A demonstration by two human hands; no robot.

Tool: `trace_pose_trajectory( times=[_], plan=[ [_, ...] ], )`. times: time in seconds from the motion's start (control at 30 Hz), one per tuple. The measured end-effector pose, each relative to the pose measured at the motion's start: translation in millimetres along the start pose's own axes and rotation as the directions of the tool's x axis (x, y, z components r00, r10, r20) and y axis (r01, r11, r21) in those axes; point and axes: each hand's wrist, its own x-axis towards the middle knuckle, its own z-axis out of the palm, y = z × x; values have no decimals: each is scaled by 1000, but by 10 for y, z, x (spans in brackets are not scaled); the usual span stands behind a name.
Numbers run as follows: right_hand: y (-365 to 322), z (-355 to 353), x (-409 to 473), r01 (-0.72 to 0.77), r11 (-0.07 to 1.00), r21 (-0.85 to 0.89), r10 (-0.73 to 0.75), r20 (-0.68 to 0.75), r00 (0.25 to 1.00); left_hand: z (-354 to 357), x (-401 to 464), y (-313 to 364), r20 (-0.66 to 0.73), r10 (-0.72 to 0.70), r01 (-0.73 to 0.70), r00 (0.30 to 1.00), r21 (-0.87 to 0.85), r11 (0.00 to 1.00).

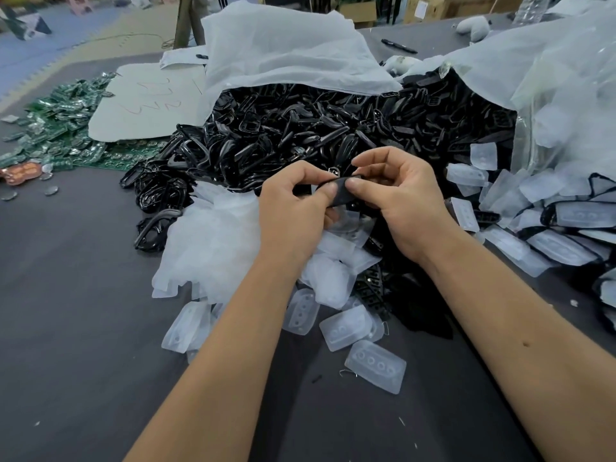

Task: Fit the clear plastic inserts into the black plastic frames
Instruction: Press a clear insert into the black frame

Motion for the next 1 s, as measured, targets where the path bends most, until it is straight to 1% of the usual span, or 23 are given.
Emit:
trace_pose_trajectory(
  times=[0.1,0.2,0.4,0.57,0.73,1.0],
  plan=[
    [-2,8,21,-27,999,-20,28,31,999,-2,3,7,-1,2,-2,1000,-39,999],
    [10,2,28,-48,999,10,47,40,998,3,3,6,8,-2,2,1000,-40,999],
    [-13,-2,22,-38,998,55,35,51,998,-5,12,10,32,-11,13,999,-69,998],
    [-11,-5,33,-57,994,97,54,34,998,-3,17,19,35,-9,12,999,-87,996],
    [-12,-20,54,-83,990,118,77,51,996,-3,14,33,36,-48,52,998,-107,993],
    [-6,27,48,-71,996,61,68,52,996,-1,25,31,24,-114,116,993,-117,986]
  ],
)
